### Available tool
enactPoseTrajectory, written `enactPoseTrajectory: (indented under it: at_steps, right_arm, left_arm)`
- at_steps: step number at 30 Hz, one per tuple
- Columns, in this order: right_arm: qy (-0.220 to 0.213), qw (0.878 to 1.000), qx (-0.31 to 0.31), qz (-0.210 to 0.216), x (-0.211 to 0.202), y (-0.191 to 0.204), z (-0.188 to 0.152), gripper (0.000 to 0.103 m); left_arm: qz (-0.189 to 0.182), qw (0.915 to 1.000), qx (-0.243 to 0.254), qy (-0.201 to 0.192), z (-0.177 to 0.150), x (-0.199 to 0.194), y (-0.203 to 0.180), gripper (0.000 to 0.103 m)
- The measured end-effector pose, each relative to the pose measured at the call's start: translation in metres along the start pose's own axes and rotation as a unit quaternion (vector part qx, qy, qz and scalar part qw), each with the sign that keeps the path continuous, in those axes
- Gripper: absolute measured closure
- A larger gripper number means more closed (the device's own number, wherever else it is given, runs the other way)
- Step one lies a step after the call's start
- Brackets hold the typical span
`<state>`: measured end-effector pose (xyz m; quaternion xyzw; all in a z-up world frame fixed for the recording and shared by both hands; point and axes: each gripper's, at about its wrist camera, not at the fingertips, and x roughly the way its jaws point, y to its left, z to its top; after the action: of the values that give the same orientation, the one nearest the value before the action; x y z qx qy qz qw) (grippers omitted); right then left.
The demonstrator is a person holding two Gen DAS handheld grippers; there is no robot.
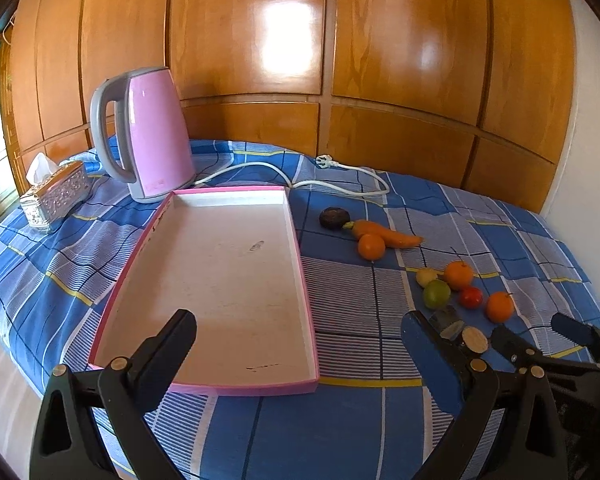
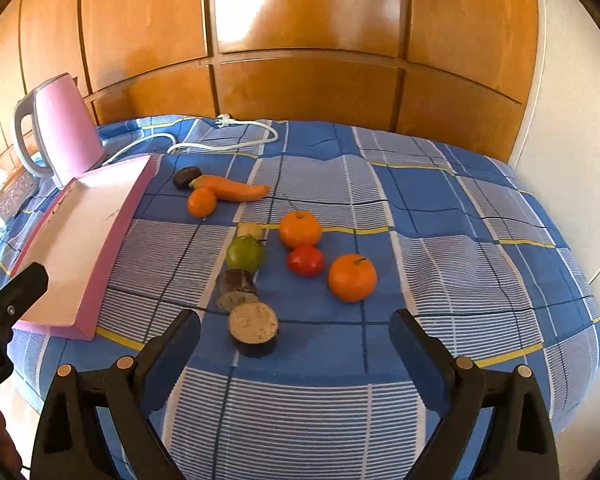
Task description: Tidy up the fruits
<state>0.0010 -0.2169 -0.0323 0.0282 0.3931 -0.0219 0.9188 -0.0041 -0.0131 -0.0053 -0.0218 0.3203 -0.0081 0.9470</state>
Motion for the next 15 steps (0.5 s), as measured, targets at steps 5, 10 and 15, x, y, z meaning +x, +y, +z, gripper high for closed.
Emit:
enactPoseTrajectory:
  at_steps: [5, 10, 15]
  right_arm:
    - [0.011, 1.0, 0.009, -0.018, 0.007, -0.017, -0.003, 0.011]
    - [0.05, 0.997, 0.043, -0.028, 0.027, -0.045, -0.012, 0.033]
    - [0.07, 0.995, 0.061, -0.037, 0.037, -0.066, -0.023, 0.042]
  left_arm:
    - [-0.015, 0.9998, 0.01, 0.005, 0.0, 0.003, -0.006, 0.0]
    - [-0.051, 0.9981, 0.032, 0.015, 0.001, 0.009, -0.017, 0.009]
    - [-0.114, 0.9902, 0.064, 0.048, 0.001, 0.023, -0.035, 0.028]
